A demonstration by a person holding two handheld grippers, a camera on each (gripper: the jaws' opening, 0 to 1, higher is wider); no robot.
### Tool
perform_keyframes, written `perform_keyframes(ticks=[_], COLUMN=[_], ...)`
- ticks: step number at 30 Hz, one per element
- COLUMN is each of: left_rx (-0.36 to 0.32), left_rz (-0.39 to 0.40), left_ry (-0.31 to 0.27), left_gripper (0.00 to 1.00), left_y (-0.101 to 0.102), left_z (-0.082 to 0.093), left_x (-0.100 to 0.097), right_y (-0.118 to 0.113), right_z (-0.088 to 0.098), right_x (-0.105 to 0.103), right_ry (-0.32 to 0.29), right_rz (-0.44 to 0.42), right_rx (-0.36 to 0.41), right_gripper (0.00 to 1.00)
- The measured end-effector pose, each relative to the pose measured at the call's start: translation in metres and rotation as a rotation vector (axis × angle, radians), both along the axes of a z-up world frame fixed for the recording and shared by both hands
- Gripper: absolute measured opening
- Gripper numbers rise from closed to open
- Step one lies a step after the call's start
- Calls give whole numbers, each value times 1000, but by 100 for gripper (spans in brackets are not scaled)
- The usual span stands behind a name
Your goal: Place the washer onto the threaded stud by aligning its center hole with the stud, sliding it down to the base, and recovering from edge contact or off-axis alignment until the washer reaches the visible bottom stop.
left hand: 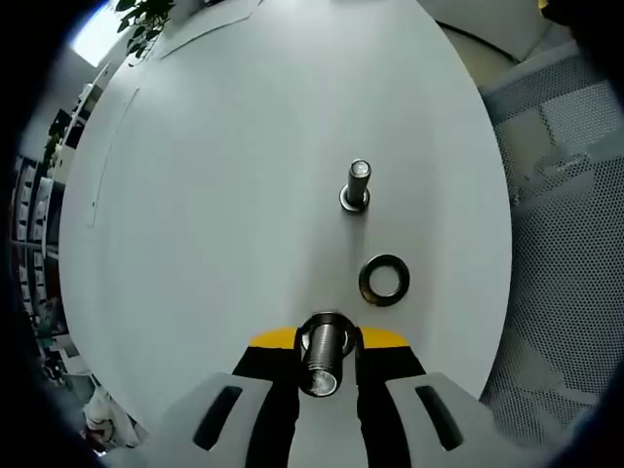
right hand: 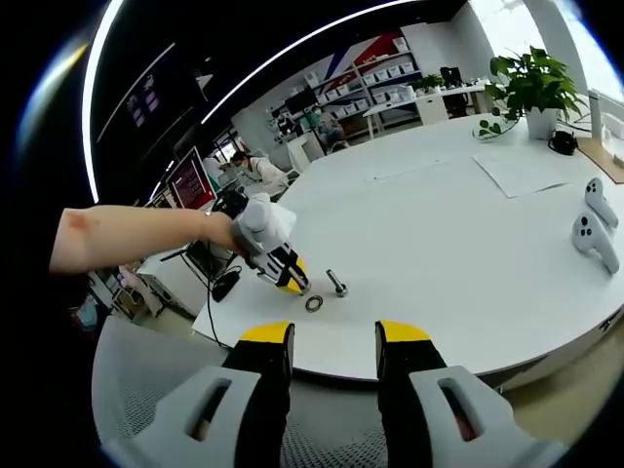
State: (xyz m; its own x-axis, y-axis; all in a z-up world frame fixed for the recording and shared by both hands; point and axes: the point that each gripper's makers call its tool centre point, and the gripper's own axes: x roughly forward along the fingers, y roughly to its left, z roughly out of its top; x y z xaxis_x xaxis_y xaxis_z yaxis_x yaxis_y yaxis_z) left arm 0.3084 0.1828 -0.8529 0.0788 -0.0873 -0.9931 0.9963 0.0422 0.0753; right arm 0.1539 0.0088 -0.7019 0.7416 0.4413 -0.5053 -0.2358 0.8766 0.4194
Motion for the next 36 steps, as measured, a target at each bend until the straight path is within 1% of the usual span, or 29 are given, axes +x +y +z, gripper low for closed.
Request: perform_keyframes(ticks=[1, 2, 3, 4, 5, 8, 9, 10, 15, 16, 17, 18, 23, 25, 27, 29, 33, 35, 36], left_rx=[-20, -99, -12, 12, -11, -21, -35, -43, -60, -72, -76, -82, -155, -168, -211, -231, -271, -302, -345], left_rz=[11, 16, 83, 38, 2, 45, 52, 50, 52, 51, 32, 37, 84, 93, 114, 136, 166, 190, 215], left_ry=[-2, -5, 21, 23, 18, 5, -13, -27, -44, -52, -54, -58, -87, -89, -106, -107, -126, -129, -141], left_gripper=[15, 12, 12, 12, 12, 12, 12, 12, 12, 12, 12, 12, 13, 13, 13, 13, 13, 13, 13], left_y=[-4, -18, -3, 1, -2, -2, -2, -1, 5, 6, 7, 8, 12, 14, 15, 18, 26, 29, 28], left_z=[1, 4, -2, -3, -4, 1, 3, 4, 11, 15, 18, 20, 38, 43, 51, 55, 64, 69, 73], left_x=[0, 3, -1, 3, 5, 4, 7, 8, 9, 8, 7, 7, 8, 7, 8, 7, 6, 4, 7], right_y=[0, 0, 0, 0, 0, 0, 0, 0, 1, 1, 1, 1, 1, 1, 1, 1, 1, 1, 1], right_z=[0, 0, 0, 0, 0, 0, 0, 0, 0, 0, 0, 0, 0, 0, 0, 0, 0, 0, 1], right_x=[0, 0, 0, 0, 0, 0, 0, 0, 0, 0, -1, -1, -1, -1, -1, -1, 0, 0, 0], right_ry=[0, 0, 1, 1, 2, 1, 0, 0, -1, -1, 0, 0, -2, -2, -2, -3, -4, -5, -5], right_rz=[0, 0, 0, 1, 2, 3, 2, 2, 7, 8, 9, 10, 10, 10, 9, 9, 8, 7, 6], right_rx=[0, 1, 0, 0, 0, 0, 1, 1, 0, -1, -1, -1, -1, -1, -1, -1, -1, -1, -1], right_gripper=[36, 36, 36, 36, 36, 36, 36, 36, 36, 36, 36, 36, 36, 36, 36, 36, 36, 36, 36])
